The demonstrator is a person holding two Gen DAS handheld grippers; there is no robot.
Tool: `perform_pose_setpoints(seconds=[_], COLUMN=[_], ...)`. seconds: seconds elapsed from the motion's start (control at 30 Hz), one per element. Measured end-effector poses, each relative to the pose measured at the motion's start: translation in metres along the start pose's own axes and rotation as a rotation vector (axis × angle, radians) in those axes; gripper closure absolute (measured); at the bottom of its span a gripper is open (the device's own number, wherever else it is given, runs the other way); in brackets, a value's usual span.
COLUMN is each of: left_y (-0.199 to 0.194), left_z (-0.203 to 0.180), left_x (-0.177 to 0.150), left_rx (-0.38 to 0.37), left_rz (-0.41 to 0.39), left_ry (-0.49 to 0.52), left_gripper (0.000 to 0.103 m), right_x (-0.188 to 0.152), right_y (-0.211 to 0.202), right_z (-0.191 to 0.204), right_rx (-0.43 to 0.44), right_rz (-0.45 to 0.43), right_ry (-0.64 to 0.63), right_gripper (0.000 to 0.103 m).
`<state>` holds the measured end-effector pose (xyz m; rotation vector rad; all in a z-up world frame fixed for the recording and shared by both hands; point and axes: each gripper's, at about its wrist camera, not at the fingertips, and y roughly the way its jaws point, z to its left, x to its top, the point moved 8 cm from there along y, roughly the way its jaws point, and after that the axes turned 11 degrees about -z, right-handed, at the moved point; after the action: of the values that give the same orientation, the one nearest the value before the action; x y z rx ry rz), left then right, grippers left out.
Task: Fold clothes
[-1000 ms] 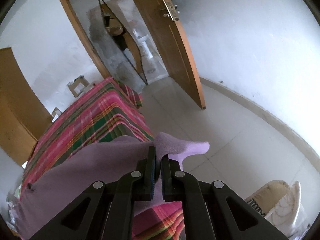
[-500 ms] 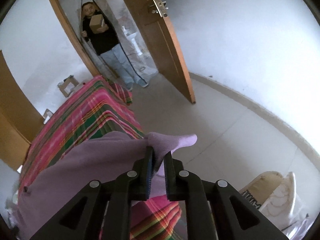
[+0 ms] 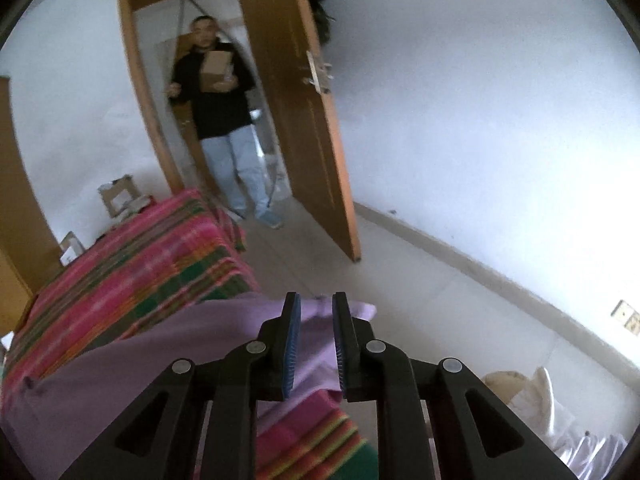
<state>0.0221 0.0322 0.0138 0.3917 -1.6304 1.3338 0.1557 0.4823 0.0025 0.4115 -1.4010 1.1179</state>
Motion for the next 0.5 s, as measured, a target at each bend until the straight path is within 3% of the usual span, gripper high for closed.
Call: perform_pose_setpoints(seconds=[0.5], left_y=[0.071], left_z=[0.003], left_x=[-0.005], left_rx=[-0.021], left_rz=[0.129], left_ry=[0.118], left_gripper=[0.081], right_x=[-0.016], right_y=[-0.03], right_z=[0.092], right_rx=[0.158], right_rz=[-0.032], right_ry=[-0.087], right_gripper=[0.086])
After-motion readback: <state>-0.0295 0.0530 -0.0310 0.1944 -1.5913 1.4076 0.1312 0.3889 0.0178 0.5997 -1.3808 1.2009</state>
